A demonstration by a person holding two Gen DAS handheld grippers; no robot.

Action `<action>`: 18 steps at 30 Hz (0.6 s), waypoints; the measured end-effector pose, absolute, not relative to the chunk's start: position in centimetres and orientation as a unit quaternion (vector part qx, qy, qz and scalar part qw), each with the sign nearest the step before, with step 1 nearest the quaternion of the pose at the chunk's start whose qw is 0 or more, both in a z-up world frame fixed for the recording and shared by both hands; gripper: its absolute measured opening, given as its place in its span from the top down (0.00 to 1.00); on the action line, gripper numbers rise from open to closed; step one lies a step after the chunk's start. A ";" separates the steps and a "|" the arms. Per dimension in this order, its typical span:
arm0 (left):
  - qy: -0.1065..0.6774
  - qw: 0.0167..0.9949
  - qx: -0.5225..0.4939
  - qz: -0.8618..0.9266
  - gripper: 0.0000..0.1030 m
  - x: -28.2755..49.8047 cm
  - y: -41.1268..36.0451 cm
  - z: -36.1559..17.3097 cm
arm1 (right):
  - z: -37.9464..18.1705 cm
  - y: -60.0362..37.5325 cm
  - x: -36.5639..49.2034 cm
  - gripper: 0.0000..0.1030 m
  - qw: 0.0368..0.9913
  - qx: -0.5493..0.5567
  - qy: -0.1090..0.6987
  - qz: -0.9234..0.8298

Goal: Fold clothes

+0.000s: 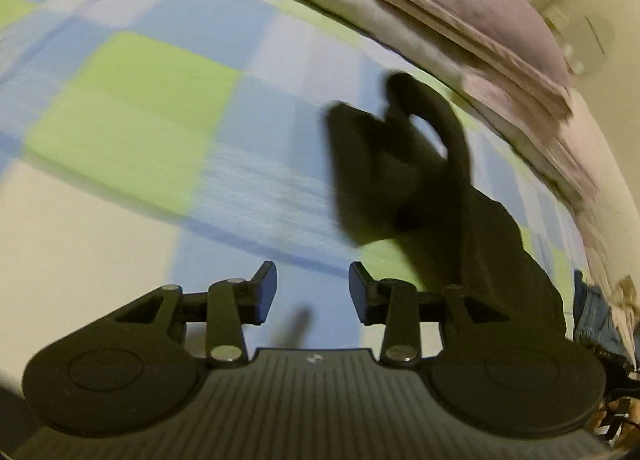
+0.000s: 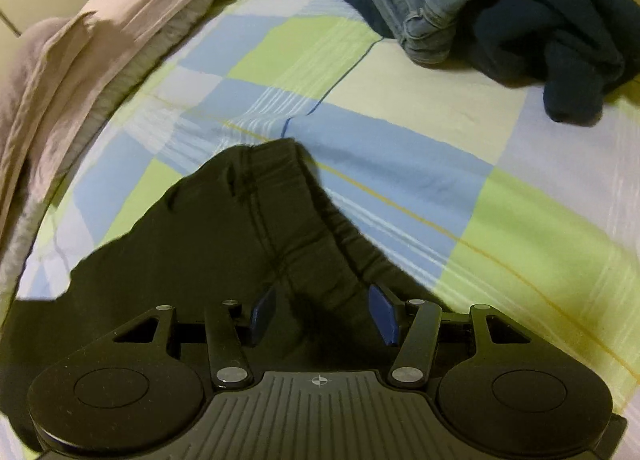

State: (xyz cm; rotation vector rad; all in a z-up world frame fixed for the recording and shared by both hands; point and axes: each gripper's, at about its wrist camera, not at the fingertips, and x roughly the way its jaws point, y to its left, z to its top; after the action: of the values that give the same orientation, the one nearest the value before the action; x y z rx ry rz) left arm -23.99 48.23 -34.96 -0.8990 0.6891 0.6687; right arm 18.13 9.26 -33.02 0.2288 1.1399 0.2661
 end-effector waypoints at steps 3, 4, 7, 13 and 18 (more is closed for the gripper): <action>0.315 0.795 -0.415 0.311 0.61 -19.6 48.5 -36.3 | -33.8 9.5 18.9 0.46 0.825 0.100 0.542 0.124; 0.311 0.795 -0.414 0.317 0.61 -18.6 48.8 -36.7 | -34.1 9.5 19.1 0.46 0.823 0.099 0.545 0.125; 0.312 0.794 -0.388 0.348 0.87 -16.2 49.7 -37.6 | -34.3 9.7 19.3 0.45 0.824 0.094 0.544 0.130; 0.268 0.852 -0.155 0.422 0.93 -17.2 51.3 -30.2 | -34.5 10.3 19.2 0.36 0.823 0.073 0.542 0.151; 0.190 0.864 0.002 0.466 0.89 -22.2 54.8 -22.7 | -34.5 11.1 19.2 0.35 0.825 0.050 0.544 0.146</action>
State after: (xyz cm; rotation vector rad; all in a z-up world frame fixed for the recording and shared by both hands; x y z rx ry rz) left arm -22.17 54.80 -22.65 0.0038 0.3977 0.9755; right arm 19.18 11.11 -34.50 0.1065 1.1567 0.3101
